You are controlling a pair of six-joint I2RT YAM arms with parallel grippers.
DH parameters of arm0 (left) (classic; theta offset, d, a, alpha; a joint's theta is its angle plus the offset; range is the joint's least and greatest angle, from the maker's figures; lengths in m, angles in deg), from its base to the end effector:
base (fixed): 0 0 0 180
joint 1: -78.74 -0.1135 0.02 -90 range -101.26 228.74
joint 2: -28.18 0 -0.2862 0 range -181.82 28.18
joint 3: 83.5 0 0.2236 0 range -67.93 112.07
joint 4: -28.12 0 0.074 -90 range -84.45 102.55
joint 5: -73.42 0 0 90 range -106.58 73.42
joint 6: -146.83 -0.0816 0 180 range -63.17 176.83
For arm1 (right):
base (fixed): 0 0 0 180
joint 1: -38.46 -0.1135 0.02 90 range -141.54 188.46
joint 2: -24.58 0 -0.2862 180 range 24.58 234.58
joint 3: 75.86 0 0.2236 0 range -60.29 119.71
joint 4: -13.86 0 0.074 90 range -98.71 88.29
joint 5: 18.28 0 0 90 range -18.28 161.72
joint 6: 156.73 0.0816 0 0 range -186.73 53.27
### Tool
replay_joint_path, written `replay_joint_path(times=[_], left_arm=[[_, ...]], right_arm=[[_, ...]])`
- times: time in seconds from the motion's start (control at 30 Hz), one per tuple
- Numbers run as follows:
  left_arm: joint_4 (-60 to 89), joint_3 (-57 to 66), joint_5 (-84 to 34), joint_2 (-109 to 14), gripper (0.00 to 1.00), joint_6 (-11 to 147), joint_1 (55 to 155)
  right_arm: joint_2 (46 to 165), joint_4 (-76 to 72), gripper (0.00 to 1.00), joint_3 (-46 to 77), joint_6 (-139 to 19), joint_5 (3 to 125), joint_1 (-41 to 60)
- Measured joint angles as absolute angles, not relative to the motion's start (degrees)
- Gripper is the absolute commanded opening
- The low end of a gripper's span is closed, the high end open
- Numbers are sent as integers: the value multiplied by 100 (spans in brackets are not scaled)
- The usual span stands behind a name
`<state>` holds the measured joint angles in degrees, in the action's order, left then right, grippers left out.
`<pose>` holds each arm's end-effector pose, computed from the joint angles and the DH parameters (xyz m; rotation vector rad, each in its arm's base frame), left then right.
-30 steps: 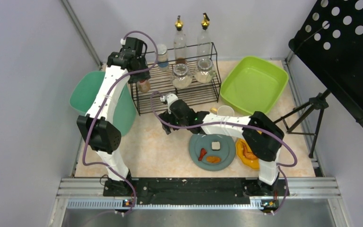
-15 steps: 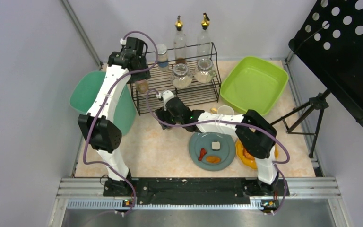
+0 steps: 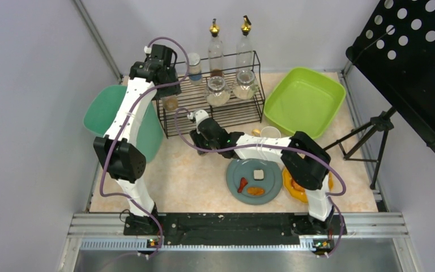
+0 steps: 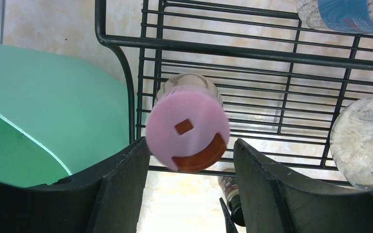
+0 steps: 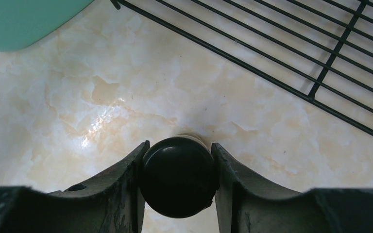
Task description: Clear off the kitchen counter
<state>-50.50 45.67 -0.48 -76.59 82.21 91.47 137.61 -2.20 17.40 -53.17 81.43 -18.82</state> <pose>0.3812 -0.0629 0.3590 -0.3832 2.4359 0.0697 0.2643 0.3860 0.2109 -0.7405 2.1061 0.5067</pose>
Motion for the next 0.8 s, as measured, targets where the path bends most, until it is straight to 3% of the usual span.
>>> replay_joint_path(times=[0.07,0.2,0.57,0.8], left_arm=[[-5052,4574,-59,-7657,69,8221,9147],[-5052,4585,-66,-7646,71,8224,9147],[-4923,4132,-394,-6525,72,8193,9147],[-4696,3405,-717,-5535,72,8081,9147]], right_arm=[[13761,-218,33,1740,-5323,8181,-1882],[13759,-238,28,1740,-5321,8246,-1895],[13169,-1013,27,1773,-5345,8369,-2028],[12489,-1564,27,2529,-5389,8493,-2030]])
